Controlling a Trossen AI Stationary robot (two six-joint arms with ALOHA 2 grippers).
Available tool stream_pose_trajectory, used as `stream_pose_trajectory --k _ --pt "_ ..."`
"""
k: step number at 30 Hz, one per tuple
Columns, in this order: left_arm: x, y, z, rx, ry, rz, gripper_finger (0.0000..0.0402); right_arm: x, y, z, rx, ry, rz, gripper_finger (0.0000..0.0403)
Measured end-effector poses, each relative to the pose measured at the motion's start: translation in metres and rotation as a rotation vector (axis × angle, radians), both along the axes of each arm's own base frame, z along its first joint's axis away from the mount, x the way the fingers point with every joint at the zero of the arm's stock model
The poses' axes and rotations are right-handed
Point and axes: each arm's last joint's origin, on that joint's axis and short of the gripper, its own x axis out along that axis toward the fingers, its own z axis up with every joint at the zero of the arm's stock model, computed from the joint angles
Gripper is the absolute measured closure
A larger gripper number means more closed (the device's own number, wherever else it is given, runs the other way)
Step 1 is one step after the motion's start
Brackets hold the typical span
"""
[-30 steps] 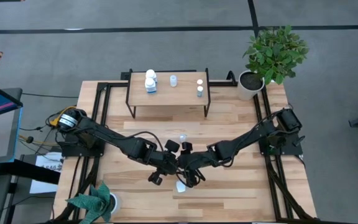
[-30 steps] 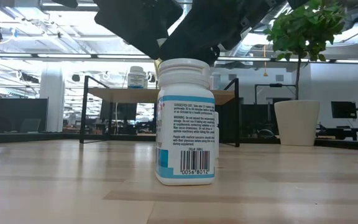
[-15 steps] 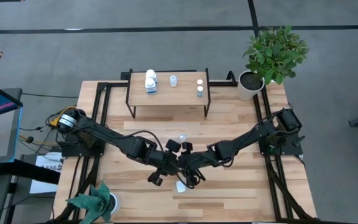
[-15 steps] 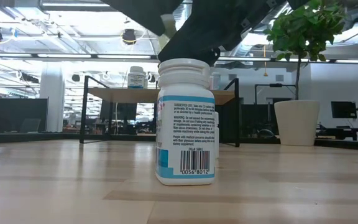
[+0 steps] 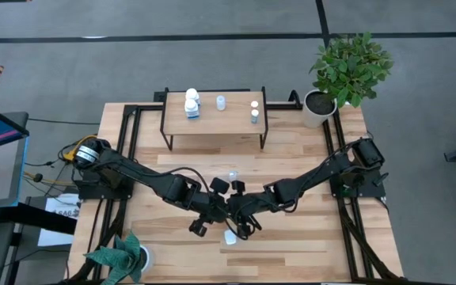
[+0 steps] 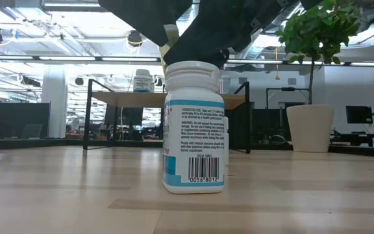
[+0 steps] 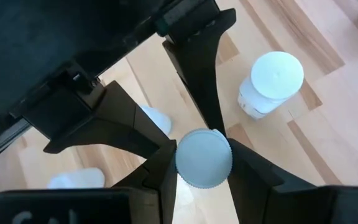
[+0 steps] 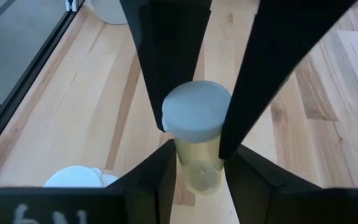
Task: Pick and place medicine bottles onto shelf by color
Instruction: Put the yellow pill bottle on the shelf
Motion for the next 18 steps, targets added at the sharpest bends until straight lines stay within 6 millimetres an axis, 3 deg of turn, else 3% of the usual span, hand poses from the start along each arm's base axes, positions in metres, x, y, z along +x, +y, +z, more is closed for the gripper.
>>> stream_pose_trajectory --k 11,18 --pt "0.0 0.0001 -0.0002 -0.01 0.002 0.02 0.0268 -0.0003 0.0004 0.0002 0.001 0.001 0.0 0.0313" --pt "-0.004 0.0014 -0.0018 0.007 0.048 0.021 0.0216 -0.001 0.0008 -0.0006 0.024 0.012 -0.016 0.0314"
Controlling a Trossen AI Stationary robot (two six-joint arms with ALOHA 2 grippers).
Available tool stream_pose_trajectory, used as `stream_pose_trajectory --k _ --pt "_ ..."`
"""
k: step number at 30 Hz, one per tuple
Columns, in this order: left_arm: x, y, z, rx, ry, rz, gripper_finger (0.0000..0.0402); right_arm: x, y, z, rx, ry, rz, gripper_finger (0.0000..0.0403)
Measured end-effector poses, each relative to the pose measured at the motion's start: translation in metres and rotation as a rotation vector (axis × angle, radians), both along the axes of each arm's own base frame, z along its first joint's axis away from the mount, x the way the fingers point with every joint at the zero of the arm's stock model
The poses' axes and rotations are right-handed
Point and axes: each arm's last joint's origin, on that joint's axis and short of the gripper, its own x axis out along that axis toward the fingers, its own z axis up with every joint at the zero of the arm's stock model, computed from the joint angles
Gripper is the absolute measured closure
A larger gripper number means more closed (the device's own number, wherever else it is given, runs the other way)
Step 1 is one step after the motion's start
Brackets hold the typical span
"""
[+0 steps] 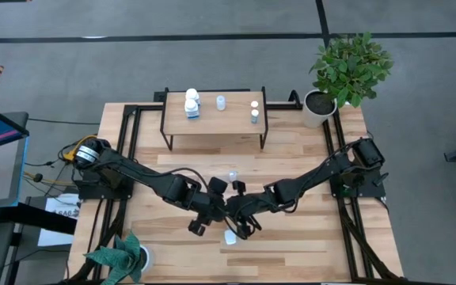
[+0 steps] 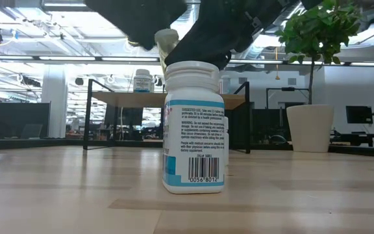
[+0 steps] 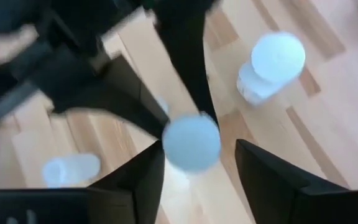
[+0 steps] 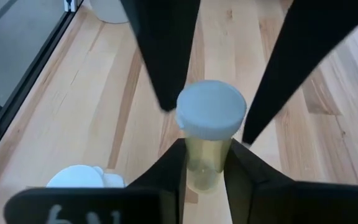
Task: Pick and place medicine bottles onto shelf by color
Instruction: Put the yellow pill bottle on the shelf
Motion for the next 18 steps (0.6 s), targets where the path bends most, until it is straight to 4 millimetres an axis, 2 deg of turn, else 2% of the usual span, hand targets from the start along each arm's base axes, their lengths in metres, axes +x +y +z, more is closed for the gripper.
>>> stream_pose_trajectory --k 5,10,15,18 --pt "-0.006 0.002 0.013 -0.005 0.076 0.07 0.0193 0.0 0.0 0.0 0.029 0.004 -0.022 0.0312" --pt "-0.018 0.007 0.023 0.013 0.201 0.151 0.0189 0.001 -0.006 -0.001 0.058 0.014 -0.085 0.0312" --pt "-0.032 0.012 0.02 0.07 0.345 0.181 0.0188 0.002 -0.018 -0.002 0.014 0.03 -0.184 0.0312" --pt "-0.035 0.013 0.017 0.081 0.374 0.188 0.0188 0.0 -0.028 0.004 -0.006 0.03 -0.23 0.0312"
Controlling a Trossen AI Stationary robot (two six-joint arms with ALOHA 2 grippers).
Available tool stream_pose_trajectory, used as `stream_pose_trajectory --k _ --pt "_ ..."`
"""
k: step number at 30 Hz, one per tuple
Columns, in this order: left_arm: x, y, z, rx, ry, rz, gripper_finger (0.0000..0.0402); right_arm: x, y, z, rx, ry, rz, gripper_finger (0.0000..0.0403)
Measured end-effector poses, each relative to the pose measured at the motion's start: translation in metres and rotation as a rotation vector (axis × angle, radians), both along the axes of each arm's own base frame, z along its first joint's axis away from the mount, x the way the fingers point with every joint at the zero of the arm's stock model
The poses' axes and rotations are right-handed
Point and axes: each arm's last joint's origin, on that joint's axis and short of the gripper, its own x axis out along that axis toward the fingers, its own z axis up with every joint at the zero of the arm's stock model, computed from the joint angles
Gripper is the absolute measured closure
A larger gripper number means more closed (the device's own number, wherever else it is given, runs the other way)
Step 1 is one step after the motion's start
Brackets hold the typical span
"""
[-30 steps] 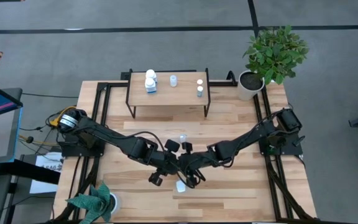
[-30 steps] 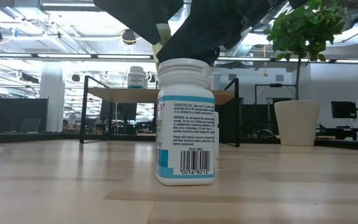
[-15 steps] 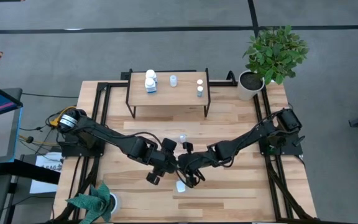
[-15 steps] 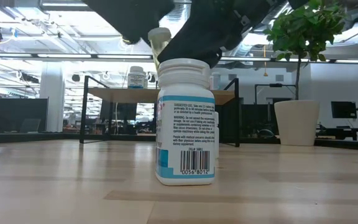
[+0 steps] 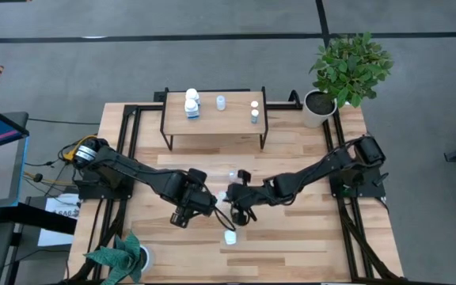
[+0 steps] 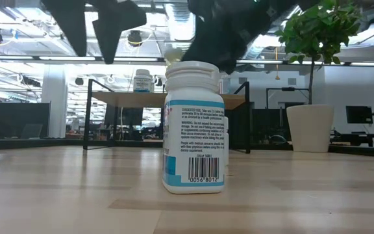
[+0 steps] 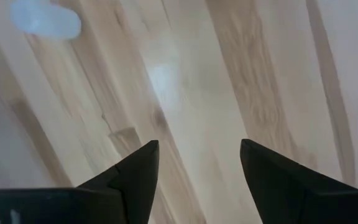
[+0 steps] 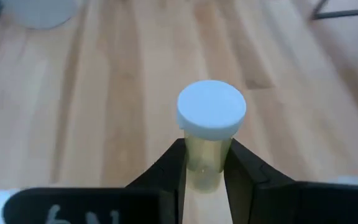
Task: Pick and place medicine bottles onto shelf by color
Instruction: Put the yellow pill bottle on the shelf
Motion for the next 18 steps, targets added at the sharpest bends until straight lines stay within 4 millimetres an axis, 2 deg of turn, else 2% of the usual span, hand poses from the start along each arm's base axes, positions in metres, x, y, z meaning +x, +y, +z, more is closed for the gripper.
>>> stream_pose_trajectory --k 6,14,18 --pt "-0.003 0.001 -0.006 0.01 0.031 -0.009 0.0188 -0.012 -0.03 0.028 -0.055 -0.011 -0.131 0.0312" --pt "-0.008 0.003 -0.007 0.034 0.087 -0.041 0.0188 -0.049 -0.07 0.08 -0.163 -0.035 -0.347 0.0312" --pt "-0.01 0.004 -0.007 0.041 0.104 -0.053 0.0188 -0.069 -0.085 0.093 -0.191 -0.054 -0.428 0.0312"
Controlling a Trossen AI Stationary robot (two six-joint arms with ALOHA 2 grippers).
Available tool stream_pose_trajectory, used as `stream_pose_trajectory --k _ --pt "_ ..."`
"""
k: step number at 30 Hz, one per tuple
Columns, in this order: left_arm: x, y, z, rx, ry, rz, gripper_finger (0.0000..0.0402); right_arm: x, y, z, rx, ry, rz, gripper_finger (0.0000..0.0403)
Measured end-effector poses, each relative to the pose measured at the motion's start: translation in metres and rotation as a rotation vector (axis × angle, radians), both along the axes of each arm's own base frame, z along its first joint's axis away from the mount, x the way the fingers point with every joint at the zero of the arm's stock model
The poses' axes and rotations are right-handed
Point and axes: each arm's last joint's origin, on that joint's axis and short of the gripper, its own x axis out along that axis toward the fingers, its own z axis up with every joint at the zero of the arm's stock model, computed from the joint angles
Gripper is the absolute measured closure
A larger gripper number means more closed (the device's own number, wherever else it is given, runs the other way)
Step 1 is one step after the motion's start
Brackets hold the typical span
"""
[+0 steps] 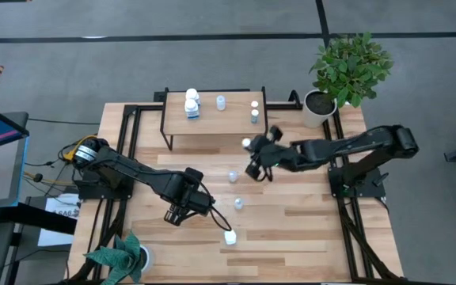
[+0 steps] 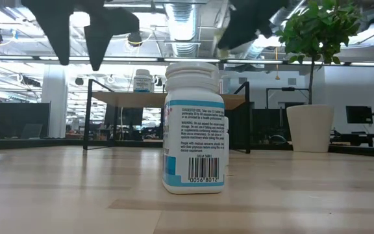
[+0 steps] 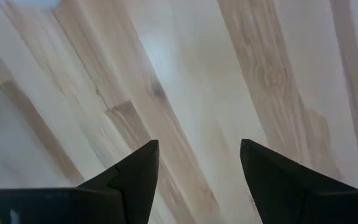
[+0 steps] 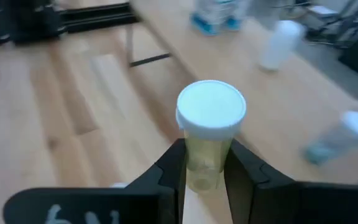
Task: Pick and place medicine bottles onto shelf by color
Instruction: Put the yellow pill bottle on the shelf
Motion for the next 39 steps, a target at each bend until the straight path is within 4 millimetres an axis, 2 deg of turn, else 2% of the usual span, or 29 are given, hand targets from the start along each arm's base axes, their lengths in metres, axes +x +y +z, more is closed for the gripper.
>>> stream_pose_trajectory --k 4,9,14,20,24,30,39 --pt "-0.003 0.002 0.001 0.009 0.024 -0.014 0.0188 -0.018 -0.011 0.0 0.026 -0.035 -0.055 0.0312" --pt "-0.019 0.008 0.0 -0.007 -0.023 -0.036 0.0191 -0.033 -0.017 -0.022 0.076 -0.09 -0.11 0.0312" --pt "-0.039 0.016 -0.004 -0.057 -0.155 -0.021 0.0201 -0.027 -0.024 -0.036 0.057 -0.191 -0.131 0.0312" --pt "-0.055 0.021 -0.01 -0.108 -0.272 0.0 0.0205 -0.012 -0.046 -0.05 0.034 -0.212 -0.207 0.0312" --pt "-0.063 0.024 -0.015 -0.114 -0.283 0.017 0.0205 -0.007 -0.061 -0.058 0.03 -0.211 -0.254 0.0312" --pt "-0.066 0.025 -0.02 -0.112 -0.272 0.038 0.0205 -0.006 -0.075 -0.061 0.026 -0.22 -0.299 0.0312" --pt "-0.065 0.025 -0.02 -0.107 -0.276 0.015 0.0206 -0.008 -0.08 -0.064 0.051 -0.195 -0.28 0.0312"
